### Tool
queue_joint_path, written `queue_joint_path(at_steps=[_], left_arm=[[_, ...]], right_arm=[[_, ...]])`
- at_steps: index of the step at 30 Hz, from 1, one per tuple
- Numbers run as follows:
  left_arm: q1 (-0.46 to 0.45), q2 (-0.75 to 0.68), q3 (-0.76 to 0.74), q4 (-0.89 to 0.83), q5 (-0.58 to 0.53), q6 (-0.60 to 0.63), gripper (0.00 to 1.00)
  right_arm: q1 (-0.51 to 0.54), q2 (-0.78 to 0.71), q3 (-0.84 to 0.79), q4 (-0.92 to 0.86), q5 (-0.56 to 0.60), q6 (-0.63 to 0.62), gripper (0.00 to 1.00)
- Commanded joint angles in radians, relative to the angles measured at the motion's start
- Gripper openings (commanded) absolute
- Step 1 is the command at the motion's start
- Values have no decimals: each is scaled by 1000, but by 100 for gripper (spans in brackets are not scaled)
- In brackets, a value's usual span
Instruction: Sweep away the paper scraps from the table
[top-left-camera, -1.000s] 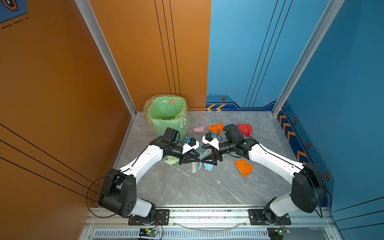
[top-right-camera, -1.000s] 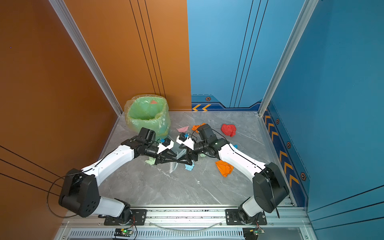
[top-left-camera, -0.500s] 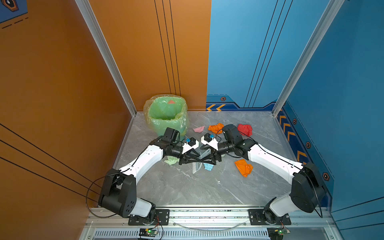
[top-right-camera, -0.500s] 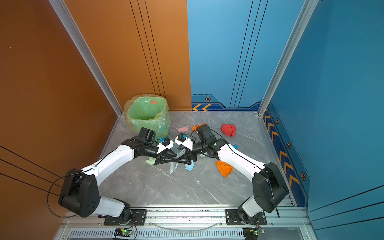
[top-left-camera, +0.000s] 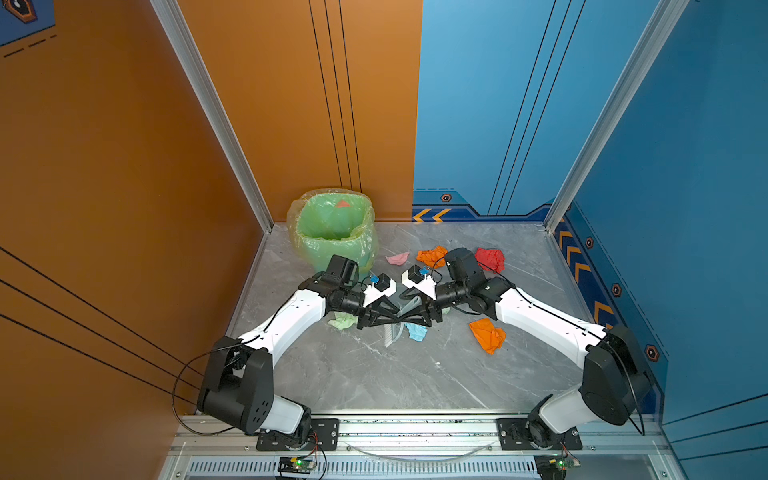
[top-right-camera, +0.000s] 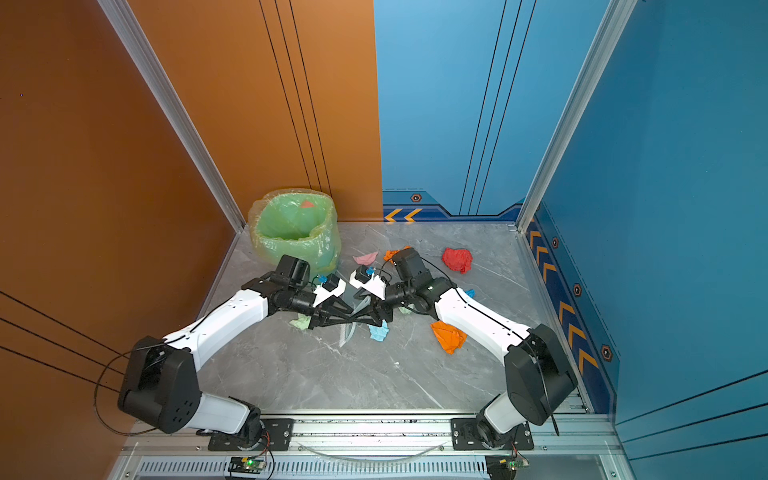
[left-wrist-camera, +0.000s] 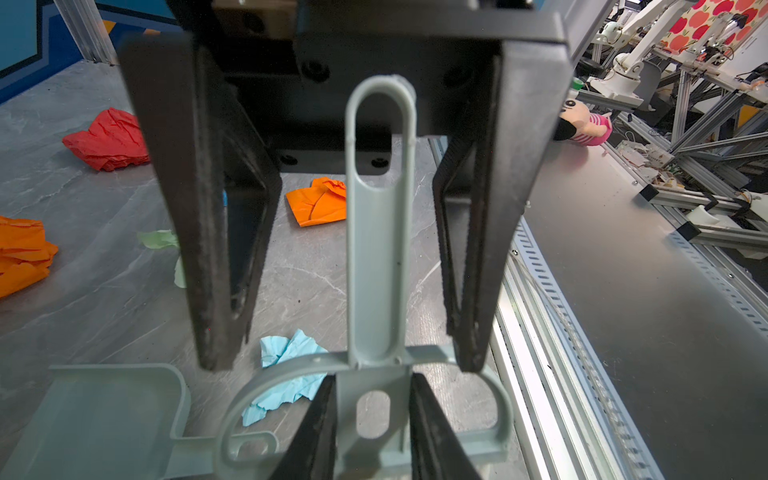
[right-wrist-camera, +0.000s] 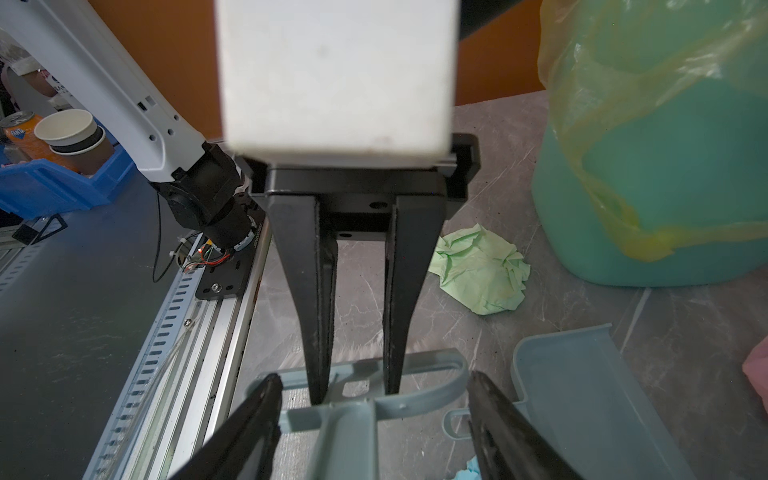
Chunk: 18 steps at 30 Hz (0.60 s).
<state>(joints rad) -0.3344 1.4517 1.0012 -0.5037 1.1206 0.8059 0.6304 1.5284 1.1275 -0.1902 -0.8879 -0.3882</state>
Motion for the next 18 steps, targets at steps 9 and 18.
queue_joint_path(at_steps=[9, 18], left_arm=[[1, 13, -4, 1, 72, 10, 28], [1, 9, -4, 1, 74, 10, 27]], right_arm=[[16, 21, 53, -36, -14, -28, 62], [25, 32, 72, -84, -5, -53, 57]])
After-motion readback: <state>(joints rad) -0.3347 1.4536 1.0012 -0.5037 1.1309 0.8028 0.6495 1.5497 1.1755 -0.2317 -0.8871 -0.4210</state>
